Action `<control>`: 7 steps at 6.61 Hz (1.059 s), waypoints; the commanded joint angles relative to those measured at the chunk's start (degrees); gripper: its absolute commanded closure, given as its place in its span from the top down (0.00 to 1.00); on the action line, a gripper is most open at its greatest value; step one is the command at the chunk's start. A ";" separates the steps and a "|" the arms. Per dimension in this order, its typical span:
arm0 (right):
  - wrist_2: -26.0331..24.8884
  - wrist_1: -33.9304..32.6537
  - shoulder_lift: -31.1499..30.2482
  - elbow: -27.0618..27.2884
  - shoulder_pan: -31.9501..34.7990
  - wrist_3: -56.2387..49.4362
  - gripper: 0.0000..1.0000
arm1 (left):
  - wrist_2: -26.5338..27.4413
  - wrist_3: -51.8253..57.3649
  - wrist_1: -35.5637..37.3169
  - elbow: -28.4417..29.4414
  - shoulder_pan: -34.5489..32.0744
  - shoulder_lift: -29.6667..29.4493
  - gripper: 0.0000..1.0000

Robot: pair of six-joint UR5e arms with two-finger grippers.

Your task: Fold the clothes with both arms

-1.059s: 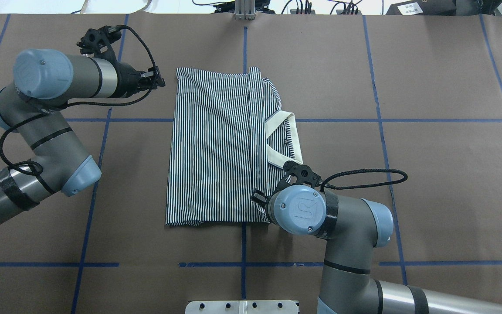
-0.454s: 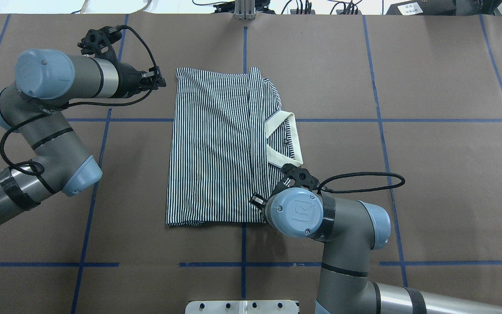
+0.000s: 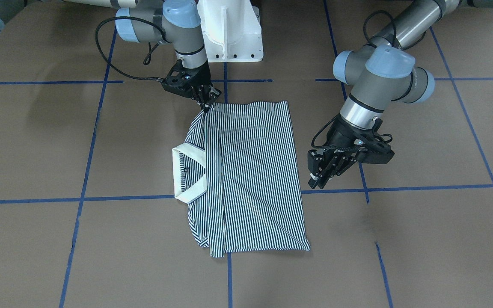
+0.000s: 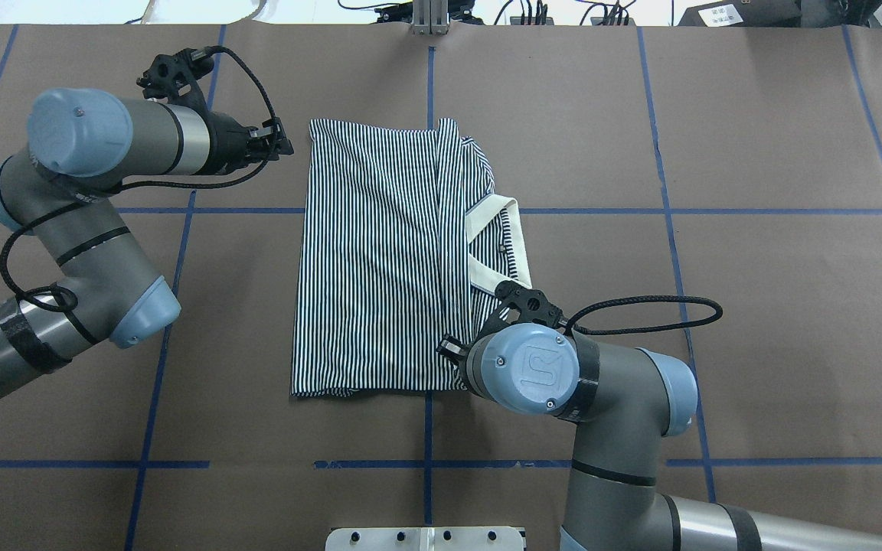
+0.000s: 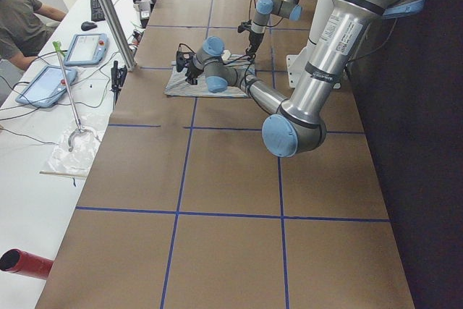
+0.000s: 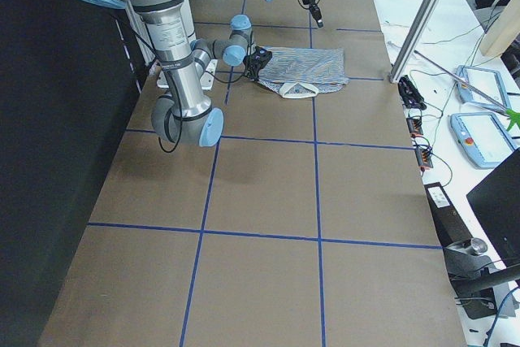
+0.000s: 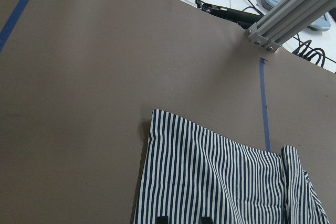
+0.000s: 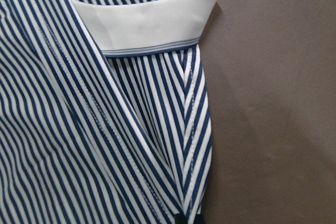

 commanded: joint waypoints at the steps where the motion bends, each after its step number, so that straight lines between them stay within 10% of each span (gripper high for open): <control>1: 0.34 -0.12 -1.91 2.79 0.23 0.08 0.00 | 4.70 -10.60 9.41 -12.44 9.91 4.28 0.34; 3: 0.25 -0.12 -2.01 3.06 0.32 0.16 0.00 | 12.46 -16.36 17.99 -21.47 20.68 10.44 0.42; 7: 0.25 -0.12 -2.45 3.85 0.32 0.16 0.00 | 16.78 -20.50 19.14 -20.71 28.00 13.99 0.47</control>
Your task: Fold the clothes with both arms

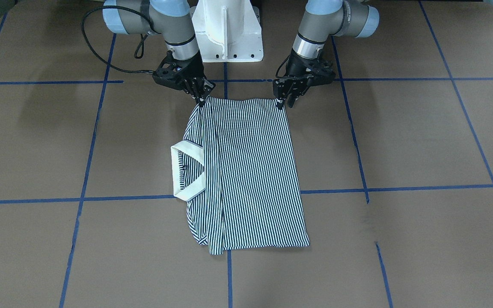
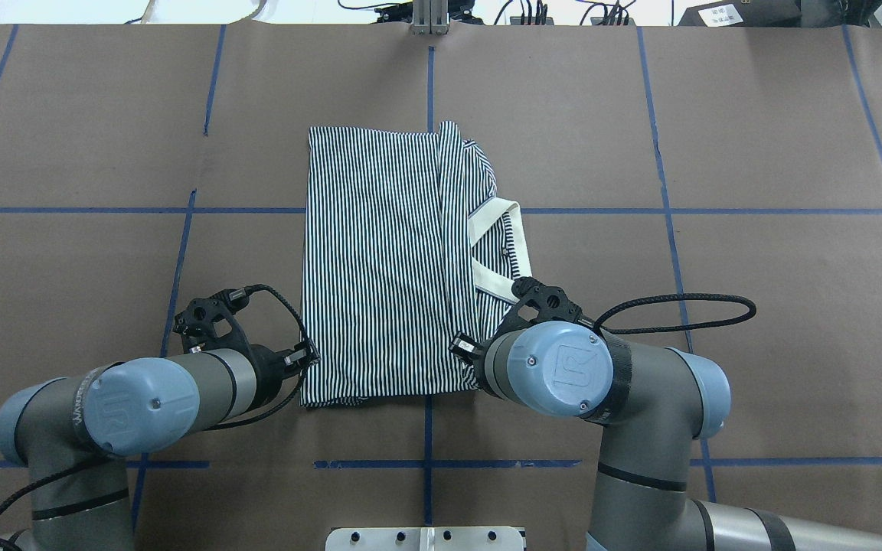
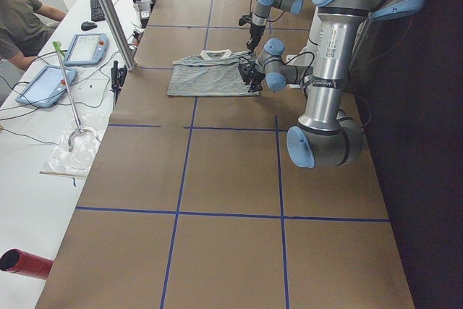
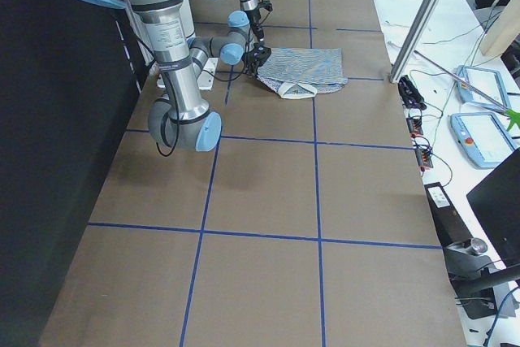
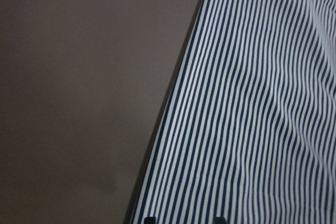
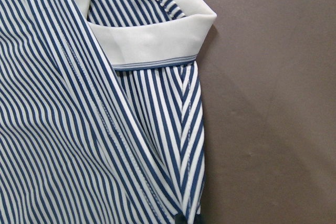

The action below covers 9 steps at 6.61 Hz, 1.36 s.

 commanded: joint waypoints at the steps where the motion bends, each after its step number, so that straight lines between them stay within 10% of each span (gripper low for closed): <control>1: 0.00 0.00 -0.06 0.01 0.00 0.00 0.00 | 0.37 -0.30 0.53 0.31 1.78 0.29 0.47; 4: 0.00 0.09 -0.50 0.01 0.00 0.00 0.00 | 0.29 -0.30 1.67 0.58 3.99 0.12 0.40; 6: -0.09 0.09 -0.76 0.10 0.00 0.00 0.00 | 0.29 -0.39 1.67 0.49 3.99 -0.06 0.00; 9: -0.09 0.09 -1.38 1.14 0.00 0.00 0.00 | 0.20 -0.39 1.67 -0.81 3.90 -0.76 0.00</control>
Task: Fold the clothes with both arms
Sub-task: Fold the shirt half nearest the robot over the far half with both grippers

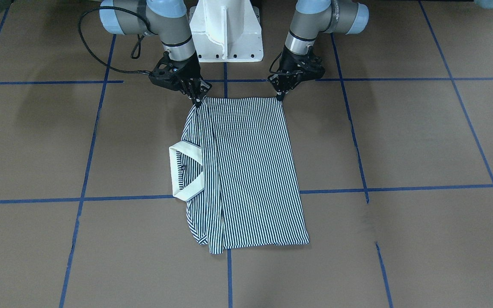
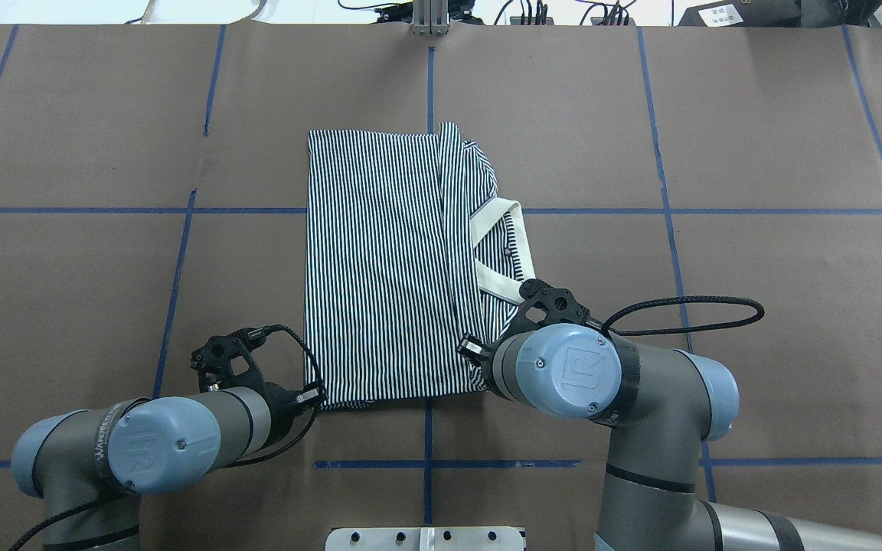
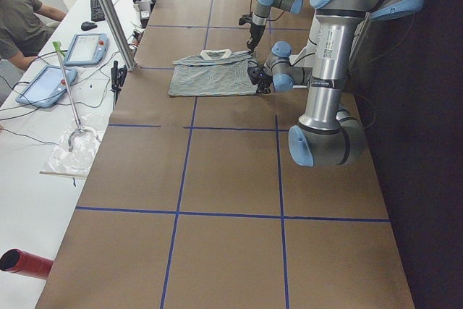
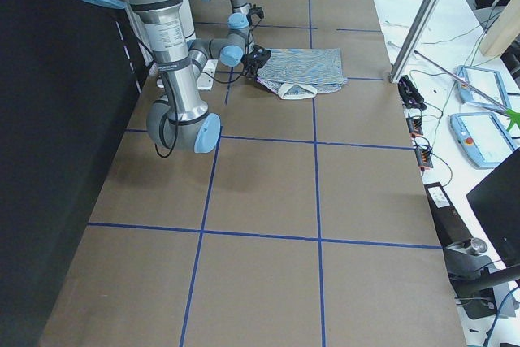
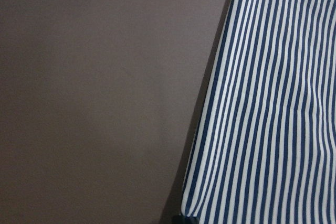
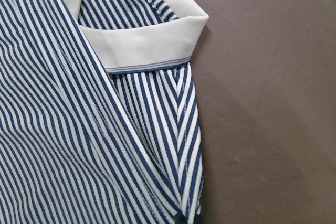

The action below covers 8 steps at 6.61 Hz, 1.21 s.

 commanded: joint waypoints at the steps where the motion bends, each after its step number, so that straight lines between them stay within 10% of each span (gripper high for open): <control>1: -0.07 -0.14 -4.27 5.85 -1.22 0.52 0.00 | -0.15 -0.70 0.09 -5.51 -0.34 0.18 0.00; 3: 0.20 -8.35 -6.36 15.29 -2.19 2.64 0.00 | -2.59 -1.41 11.45 -17.38 -0.42 -0.86 0.00; 8: 7.75 -7.64 13.14 -9.14 16.86 -4.92 0.00 | -3.49 9.92 9.60 2.14 -17.63 -13.79 0.00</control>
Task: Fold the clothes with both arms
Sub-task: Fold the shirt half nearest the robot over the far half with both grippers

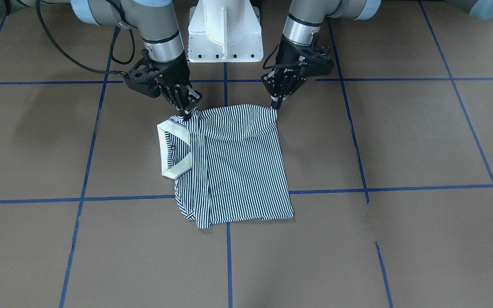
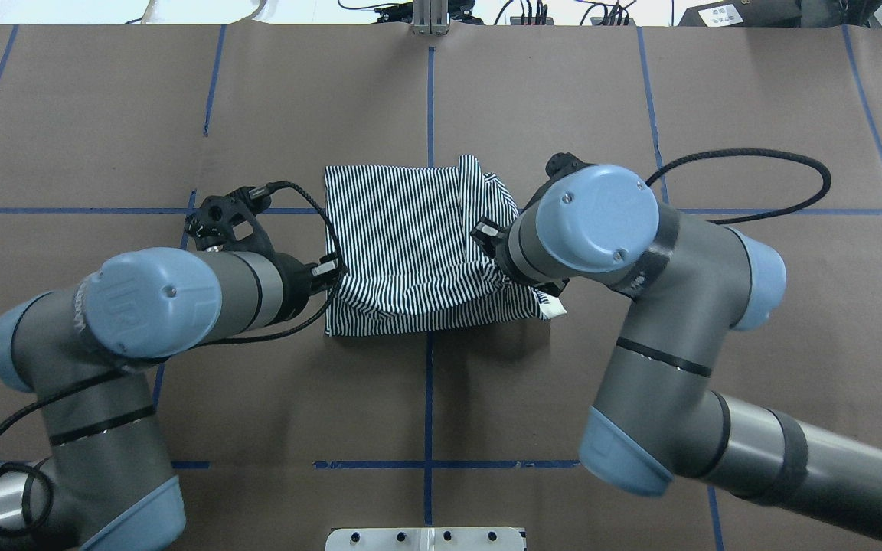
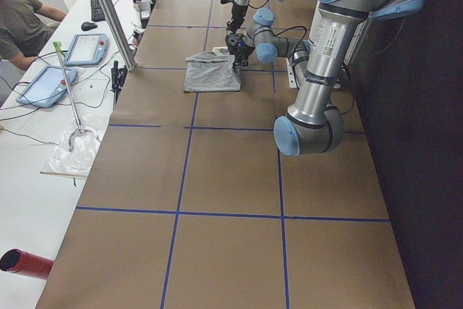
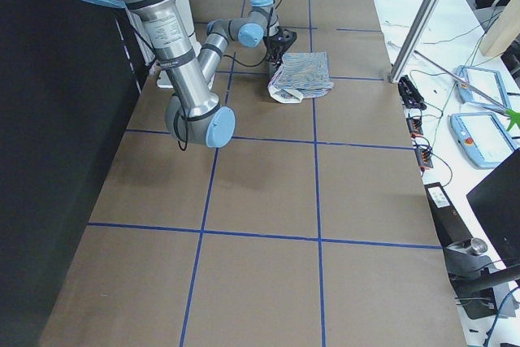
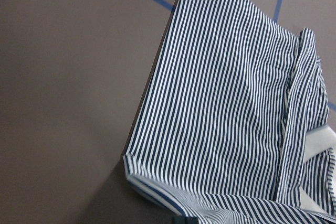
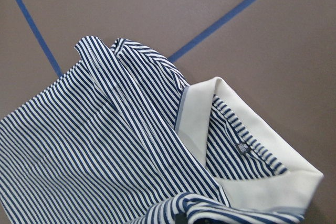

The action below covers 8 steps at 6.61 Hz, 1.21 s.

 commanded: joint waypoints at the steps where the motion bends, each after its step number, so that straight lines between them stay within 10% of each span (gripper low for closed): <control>1: 1.92 8.82 5.33 -14.88 4.58 -1.29 0.00 | 0.05 3.13 -6.65 9.92 -4.95 -2.74 0.00; 4: 6.32 15.55 12.86 -30.87 8.37 -5.85 0.13 | 0.14 8.99 -17.14 29.16 -9.78 -9.67 0.00; 5: 6.15 24.54 17.42 -42.52 8.98 -6.47 0.76 | 0.14 13.38 -21.16 36.79 -12.59 -12.74 0.15; 6: 7.98 26.37 18.25 -44.90 12.30 -11.79 1.00 | -0.03 14.90 -22.68 38.61 -14.01 -13.55 0.36; 8: 13.43 26.21 18.08 -45.10 16.18 -17.97 1.00 | -0.12 14.83 -26.90 38.45 -14.38 -13.39 0.39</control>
